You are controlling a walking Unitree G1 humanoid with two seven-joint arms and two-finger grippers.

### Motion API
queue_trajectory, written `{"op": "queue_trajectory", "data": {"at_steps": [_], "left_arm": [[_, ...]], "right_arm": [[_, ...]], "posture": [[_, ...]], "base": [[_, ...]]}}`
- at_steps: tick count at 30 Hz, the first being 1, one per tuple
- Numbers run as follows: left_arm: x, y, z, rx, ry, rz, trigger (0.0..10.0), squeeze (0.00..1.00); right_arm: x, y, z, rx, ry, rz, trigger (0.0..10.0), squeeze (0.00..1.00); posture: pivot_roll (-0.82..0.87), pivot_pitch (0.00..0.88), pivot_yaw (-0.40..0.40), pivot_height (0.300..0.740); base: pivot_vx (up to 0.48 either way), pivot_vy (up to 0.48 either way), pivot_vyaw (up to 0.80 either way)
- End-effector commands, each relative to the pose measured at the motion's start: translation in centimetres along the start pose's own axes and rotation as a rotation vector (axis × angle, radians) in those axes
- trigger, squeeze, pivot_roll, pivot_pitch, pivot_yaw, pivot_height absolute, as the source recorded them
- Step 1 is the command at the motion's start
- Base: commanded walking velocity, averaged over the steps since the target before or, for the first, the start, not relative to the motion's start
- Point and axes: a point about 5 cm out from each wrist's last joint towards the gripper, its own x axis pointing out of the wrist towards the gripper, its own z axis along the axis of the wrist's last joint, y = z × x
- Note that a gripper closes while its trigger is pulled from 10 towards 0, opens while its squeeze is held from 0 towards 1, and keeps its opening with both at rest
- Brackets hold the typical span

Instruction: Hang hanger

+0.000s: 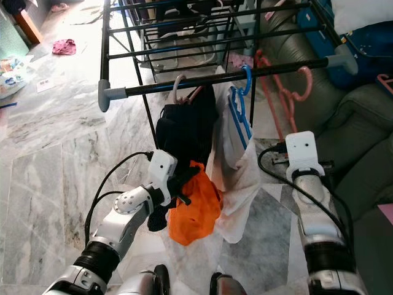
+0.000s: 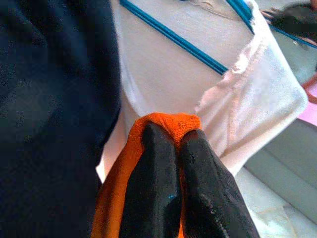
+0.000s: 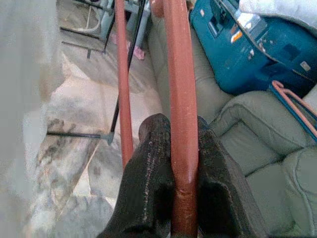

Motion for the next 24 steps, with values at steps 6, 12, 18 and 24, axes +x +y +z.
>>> {"op": "queue_trajectory", "data": {"at_steps": [6, 12, 18, 24], "left_arm": [[-0.6, 0.8, 0.9, 0.093, -0.072, 0.092, 10.0, 0.0], [-2.5, 2.0, 1.0, 0.186, -0.108, 0.194, 10.0, 0.0], [-5.0, 3.2, -1.0, 0.22, -0.053, 0.296, 10.0, 0.0], [-5.5, 3.7, -0.9, 0.231, -0.05, 0.385, 10.0, 0.0]], "right_arm": [[-3.6, -1.0, -2.5, -0.004, 0.062, -0.09, 10.0, 0.0], [-7.3, 0.0, -4.4, 0.013, 0.132, -0.13, 10.0, 0.0], [-8.1, 2.5, -5.0, 0.067, 0.179, -0.12, 10.0, 0.0], [-7.0, 4.5, -3.9, 0.129, 0.181, -0.072, 10.0, 0.0]], "posture": [[-0.1, 0.211, 0.051, 0.74], [-0.12, 0.216, 0.044, 0.74], [-0.09, 0.184, 0.032, 0.74], [-0.04, 0.18, 0.027, 0.74]], "base": [[0.0, 0.0, 0.0], [0.0, 0.0, 0.0], [0.0, 0.0, 0.0], [0.0, 0.0, 0.0]]}}
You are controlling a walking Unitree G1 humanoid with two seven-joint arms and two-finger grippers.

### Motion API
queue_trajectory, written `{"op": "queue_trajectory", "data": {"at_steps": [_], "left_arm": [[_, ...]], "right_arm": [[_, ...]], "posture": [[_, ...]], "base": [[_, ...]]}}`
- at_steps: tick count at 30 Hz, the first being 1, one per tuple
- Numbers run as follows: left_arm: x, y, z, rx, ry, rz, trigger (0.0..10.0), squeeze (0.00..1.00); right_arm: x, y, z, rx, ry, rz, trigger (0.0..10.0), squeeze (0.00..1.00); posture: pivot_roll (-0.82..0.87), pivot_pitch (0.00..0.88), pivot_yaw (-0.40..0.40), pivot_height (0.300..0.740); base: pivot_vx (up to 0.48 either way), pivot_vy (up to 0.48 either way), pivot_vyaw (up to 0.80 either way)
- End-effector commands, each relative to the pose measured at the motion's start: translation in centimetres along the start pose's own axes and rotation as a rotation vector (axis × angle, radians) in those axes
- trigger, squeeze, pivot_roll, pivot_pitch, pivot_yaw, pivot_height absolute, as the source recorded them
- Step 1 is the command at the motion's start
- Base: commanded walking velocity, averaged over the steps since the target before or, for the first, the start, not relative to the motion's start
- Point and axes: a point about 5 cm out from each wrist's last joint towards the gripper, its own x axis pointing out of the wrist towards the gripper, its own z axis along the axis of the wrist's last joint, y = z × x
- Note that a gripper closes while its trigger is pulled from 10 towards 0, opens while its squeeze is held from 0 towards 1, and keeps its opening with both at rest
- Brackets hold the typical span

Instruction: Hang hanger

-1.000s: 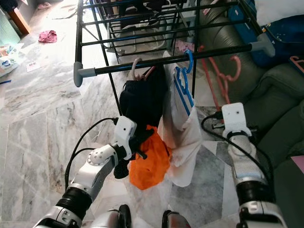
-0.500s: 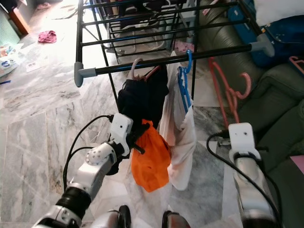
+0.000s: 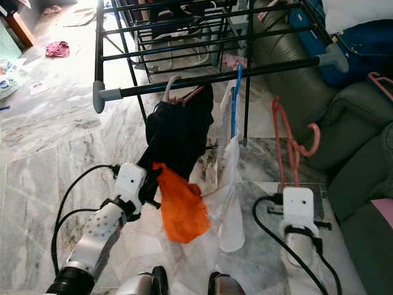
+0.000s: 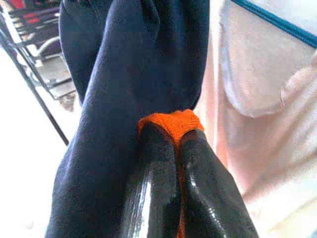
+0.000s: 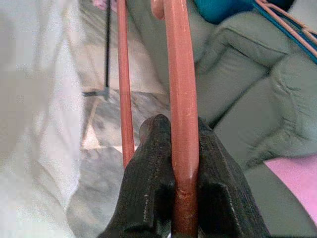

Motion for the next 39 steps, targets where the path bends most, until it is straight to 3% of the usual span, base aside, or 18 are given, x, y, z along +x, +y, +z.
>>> {"op": "queue_trajectory", "data": {"at_steps": [1, 22, 39], "left_arm": [[0.0, 0.5, 0.4, 0.022, -0.019, 0.033, 10.0, 0.0], [1.9, 1.1, 1.1, 0.044, -0.007, 0.073, 10.0, 0.0], [1.9, 2.7, 1.4, 0.071, -0.01, 0.121, 10.0, 0.0]], "right_arm": [[0.0, 0.5, -0.5, -0.014, 0.023, 0.023, 10.0, 0.0], [0.7, 1.0, 0.2, 0.06, 0.041, -0.008, 10.0, 0.0], [1.3, 2.0, 0.4, 0.101, 0.057, 0.006, 10.0, 0.0]], "posture": [[-0.04, 0.18, 0.027, 0.74], [-0.04, 0.15, 0.017, 0.74], [0.0, 0.147, 0.027, 0.74]], "base": [[0.0, 0.0, 0.0], [-0.203, 0.0, 0.0], [-0.223, 0.0, 0.0]]}}
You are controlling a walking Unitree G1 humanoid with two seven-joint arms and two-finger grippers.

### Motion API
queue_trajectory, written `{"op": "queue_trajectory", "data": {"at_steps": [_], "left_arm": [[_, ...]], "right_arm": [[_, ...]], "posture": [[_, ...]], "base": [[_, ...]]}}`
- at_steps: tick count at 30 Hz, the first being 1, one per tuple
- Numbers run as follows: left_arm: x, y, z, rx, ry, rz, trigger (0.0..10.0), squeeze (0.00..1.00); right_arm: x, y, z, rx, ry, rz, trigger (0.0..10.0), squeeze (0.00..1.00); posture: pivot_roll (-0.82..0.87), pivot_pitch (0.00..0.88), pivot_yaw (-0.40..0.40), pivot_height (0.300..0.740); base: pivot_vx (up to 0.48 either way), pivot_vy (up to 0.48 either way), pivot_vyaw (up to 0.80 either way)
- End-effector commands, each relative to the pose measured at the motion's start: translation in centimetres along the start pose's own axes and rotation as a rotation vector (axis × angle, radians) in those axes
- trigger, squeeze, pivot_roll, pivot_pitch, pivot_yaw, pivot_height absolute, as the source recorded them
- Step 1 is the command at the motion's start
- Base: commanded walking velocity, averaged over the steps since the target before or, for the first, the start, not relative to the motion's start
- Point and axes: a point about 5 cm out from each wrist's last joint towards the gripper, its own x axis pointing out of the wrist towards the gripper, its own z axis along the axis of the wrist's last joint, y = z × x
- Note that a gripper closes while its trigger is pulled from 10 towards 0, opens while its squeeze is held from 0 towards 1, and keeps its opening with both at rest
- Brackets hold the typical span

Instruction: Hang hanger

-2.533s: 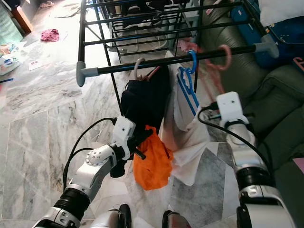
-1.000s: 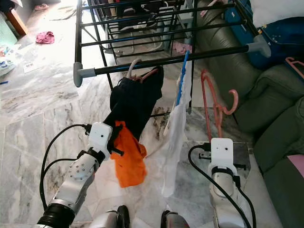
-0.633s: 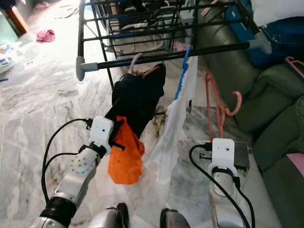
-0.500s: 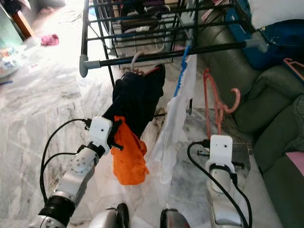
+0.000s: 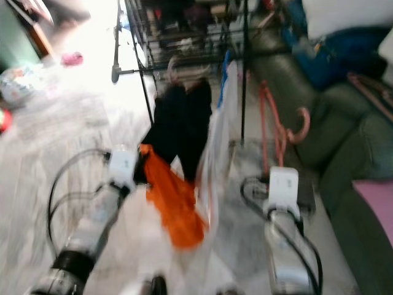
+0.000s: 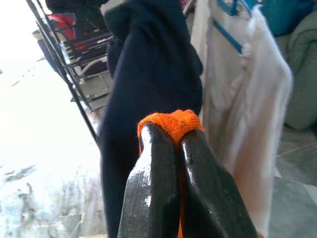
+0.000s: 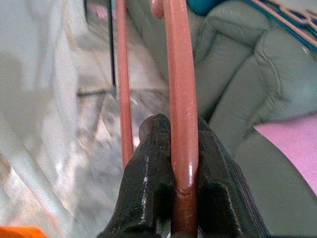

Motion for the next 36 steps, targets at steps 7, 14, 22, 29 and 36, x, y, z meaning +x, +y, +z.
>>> {"op": "queue_trajectory", "data": {"at_steps": [7, 14, 22, 29, 36], "left_arm": [[-0.1, 1.2, 0.0, 0.031, 0.0, 0.032, 10.0, 0.0], [0.4, 0.6, -0.5, 0.027, 0.024, 0.024, 10.0, 0.0], [0.1, 0.2, -2.0, 0.0, 0.075, 0.051, 10.0, 0.0], [0.7, -0.1, -2.0, -0.008, 0.083, 0.093, 10.0, 0.0], [1.0, -0.1, -1.9, -0.061, 0.086, 0.101, 10.0, 0.0]], "right_arm": [[0.0, 0.6, -0.2, 0.009, 0.004, 0.013, 10.0, 0.0], [0.2, 1.4, 0.0, -0.02, -0.008, 0.087, 10.0, 0.0], [0.3, 3.6, -0.1, -0.086, -0.019, 0.27, 10.0, 0.0], [0.9, 4.6, 0.1, -0.126, -0.022, 0.341, 10.0, 0.0], [1.5, 4.5, 0.5, -0.134, -0.032, 0.347, 10.0, 0.0]], "posture": [[0.0, 0.153, 0.038, 0.74], [-0.01, 0.127, 0.028, 0.74], [0.01, 0.048, -0.017, 0.74], [0.03, 0.0, -0.065, 0.74], [0.04, 0.0, -0.065, 0.74]], "base": [[-0.18, 0.0, 0.0], [-0.3, 0.0, 0.0], [-0.09, 0.0, 0.0], [0.0, 0.0, 0.0], [0.0, 0.0, 0.0]]}}
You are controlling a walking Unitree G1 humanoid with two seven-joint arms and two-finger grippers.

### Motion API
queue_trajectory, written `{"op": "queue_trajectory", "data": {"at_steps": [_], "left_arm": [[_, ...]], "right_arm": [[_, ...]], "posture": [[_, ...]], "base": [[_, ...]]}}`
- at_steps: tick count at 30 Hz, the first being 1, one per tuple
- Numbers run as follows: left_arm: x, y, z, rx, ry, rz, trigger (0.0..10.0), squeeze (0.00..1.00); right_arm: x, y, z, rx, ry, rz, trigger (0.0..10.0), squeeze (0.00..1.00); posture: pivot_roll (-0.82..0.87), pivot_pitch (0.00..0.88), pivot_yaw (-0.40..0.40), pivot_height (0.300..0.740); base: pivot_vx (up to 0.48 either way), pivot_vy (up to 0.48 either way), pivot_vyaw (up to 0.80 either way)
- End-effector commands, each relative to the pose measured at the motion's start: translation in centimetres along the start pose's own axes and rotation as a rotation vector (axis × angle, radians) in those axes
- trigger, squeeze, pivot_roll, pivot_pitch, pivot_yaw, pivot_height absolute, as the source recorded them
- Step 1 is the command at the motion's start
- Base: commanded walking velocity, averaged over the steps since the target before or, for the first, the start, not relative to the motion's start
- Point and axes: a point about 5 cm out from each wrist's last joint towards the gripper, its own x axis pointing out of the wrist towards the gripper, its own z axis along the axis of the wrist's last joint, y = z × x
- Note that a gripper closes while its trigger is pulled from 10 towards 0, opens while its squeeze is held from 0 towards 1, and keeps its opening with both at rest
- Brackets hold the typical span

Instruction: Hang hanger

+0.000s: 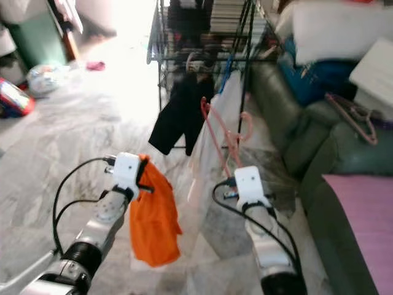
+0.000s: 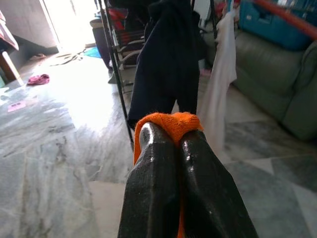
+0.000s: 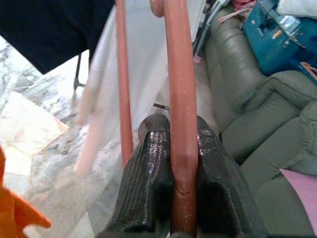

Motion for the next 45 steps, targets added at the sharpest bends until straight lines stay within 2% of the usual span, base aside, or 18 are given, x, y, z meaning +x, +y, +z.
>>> {"op": "queue_trajectory", "data": {"at_steps": [1, 7, 8, 14, 18, 31, 41, 45], "left_arm": [[0.4, 0.5, 0.7, -0.003, -0.026, 0.001, 10.0, 0.0], [0.4, 0.3, 0.7, -0.01, -0.027, -0.036, 10.0, 0.0], [0.4, 0.3, 0.7, -0.016, -0.028, -0.057, 10.0, 0.0], [0.7, 1.0, 1.1, -0.013, -0.022, -0.084, 10.0, 0.0], [0.7, 1.1, 1.0, -0.015, -0.014, -0.104, 10.0, 0.0], [0.4, 0.6, 0.6, -0.004, -0.01, -0.158, 10.0, 0.0], [0.3, 0.7, 0.5, -0.002, -0.012, -0.159, 10.0, 0.0], [0.1, 0.6, 0.5, 0.017, -0.02, -0.171, 10.0, 0.0]], "right_arm": [[0.3, 0.1, 0.4, 0.007, -0.014, 0.007, 10.0, 0.0], [0.5, 0.2, 0.4, 0.016, -0.018, 0.002, 10.0, 0.0], [0.5, 0.4, 0.4, 0.018, -0.02, 0.0, 10.0, 0.0], [0.2, 0.4, 0.0, 0.037, -0.011, -0.03, 10.0, 0.0], [0.1, 0.4, -0.2, 0.04, -0.008, -0.034, 10.0, 0.0], [-0.4, 0.9, -1.1, 0.037, 0.027, -0.023, 10.0, 0.0], [-0.4, 1.1, -1.1, 0.03, 0.03, -0.012, 10.0, 0.0], [-0.6, 1.1, -1.3, 0.023, 0.036, -0.008, 10.0, 0.0]], "posture": [[0.04, 0.0, -0.065, 0.74], [0.04, 0.0, -0.048, 0.74], [0.03, 0.0, -0.018, 0.74], [0.0, 0.04, 0.021, 0.74], [0.0, 0.061, 0.032, 0.74], [0.0, 0.098, 0.044, 0.74], [0.0, 0.112, 0.039, 0.74], [0.0, 0.121, 0.036, 0.74]], "base": [[0.0, 0.0, 0.0], [0.0, 0.0, 0.0], [0.0, 0.0, 0.0], [0.0, 0.0, 0.0], [0.0, 0.41, 0.0], [0.0, 0.465, -0.57], [0.0, 0.431, -0.04], [0.0, 0.0, 0.0]]}}
